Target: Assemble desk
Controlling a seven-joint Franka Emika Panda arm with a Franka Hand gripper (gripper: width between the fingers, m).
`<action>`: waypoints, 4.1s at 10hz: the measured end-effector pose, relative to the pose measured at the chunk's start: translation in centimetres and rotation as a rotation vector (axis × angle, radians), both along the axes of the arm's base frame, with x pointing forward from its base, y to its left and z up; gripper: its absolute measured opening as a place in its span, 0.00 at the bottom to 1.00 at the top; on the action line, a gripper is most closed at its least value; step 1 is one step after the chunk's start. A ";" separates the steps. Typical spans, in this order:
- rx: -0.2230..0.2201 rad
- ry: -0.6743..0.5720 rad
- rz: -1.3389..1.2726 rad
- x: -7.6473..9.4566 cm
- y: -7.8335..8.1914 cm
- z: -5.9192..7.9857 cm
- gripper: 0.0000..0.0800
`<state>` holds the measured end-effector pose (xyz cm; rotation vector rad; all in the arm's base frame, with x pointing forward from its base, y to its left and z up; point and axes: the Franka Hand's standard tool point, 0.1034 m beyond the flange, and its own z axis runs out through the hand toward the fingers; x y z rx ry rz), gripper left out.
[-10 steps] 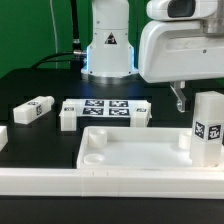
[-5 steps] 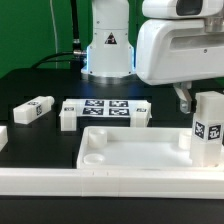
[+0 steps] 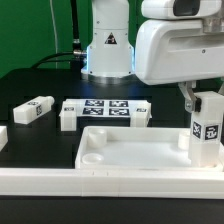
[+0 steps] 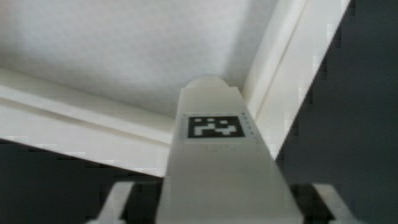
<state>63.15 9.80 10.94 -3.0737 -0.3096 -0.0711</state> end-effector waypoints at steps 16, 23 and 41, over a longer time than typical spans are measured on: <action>0.004 0.032 -0.938 0.0 -3.2 0.0 0.60; 0.005 0.027 -0.811 -1.8 -4.3 2.0 0.81; 0.044 -0.186 -0.498 -8.8 -4.4 1.6 0.81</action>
Offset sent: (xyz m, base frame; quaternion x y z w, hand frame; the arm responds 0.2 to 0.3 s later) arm -0.0073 0.0019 -0.0056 0.0048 0.0022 0.2691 0.9631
